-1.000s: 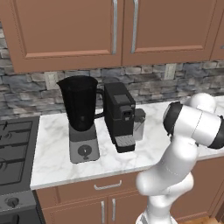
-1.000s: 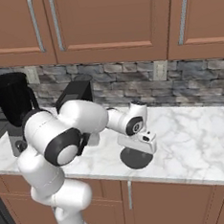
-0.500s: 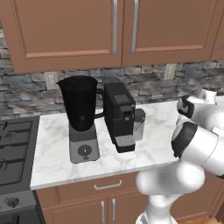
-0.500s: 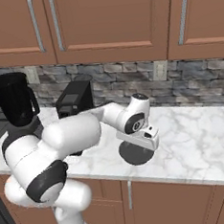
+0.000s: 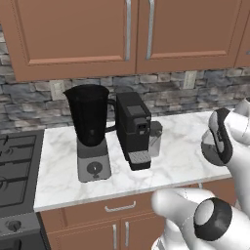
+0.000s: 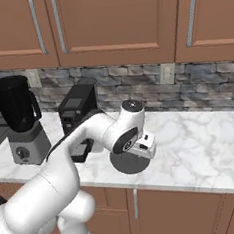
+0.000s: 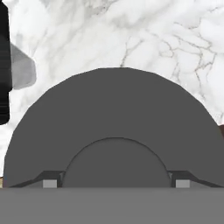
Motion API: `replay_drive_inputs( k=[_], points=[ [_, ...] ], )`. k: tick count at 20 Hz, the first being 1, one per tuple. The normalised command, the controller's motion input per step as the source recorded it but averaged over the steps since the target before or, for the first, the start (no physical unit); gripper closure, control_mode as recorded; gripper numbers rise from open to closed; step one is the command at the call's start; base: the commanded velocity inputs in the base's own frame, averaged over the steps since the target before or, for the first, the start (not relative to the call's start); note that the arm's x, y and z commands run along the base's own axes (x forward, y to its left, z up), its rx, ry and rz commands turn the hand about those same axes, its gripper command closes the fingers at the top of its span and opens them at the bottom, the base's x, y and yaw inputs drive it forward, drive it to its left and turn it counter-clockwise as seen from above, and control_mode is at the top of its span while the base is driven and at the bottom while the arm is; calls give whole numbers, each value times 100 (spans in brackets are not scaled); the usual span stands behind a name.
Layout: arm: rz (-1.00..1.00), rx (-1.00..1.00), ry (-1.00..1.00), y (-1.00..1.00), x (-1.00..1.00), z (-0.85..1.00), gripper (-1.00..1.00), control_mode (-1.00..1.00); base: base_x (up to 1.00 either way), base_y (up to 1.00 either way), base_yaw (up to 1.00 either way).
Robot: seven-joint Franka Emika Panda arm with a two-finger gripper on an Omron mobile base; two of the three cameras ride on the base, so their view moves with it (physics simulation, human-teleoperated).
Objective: Close the lid blender by securely placing the lid on top.
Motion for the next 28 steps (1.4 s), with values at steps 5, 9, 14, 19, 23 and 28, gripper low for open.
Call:
replay_drive_inputs(
  k=[5,9,14,19,23,28],
  points=[
    [10,-3,-14,91,-3,95,100,-100,0,0,0],
    [8,-4,-6,92,0,100,100,-100,0,0,0],
    [10,-5,-1,99,0,90,100,-100,0,0,0],
    [11,-2,0,96,13,70,100,-100,0,0,0],
    [11,-1,0,92,28,72,100,-100,0,0,0],
    [5,-9,0,71,36,64,100,-100,0,0,0]
  ],
)
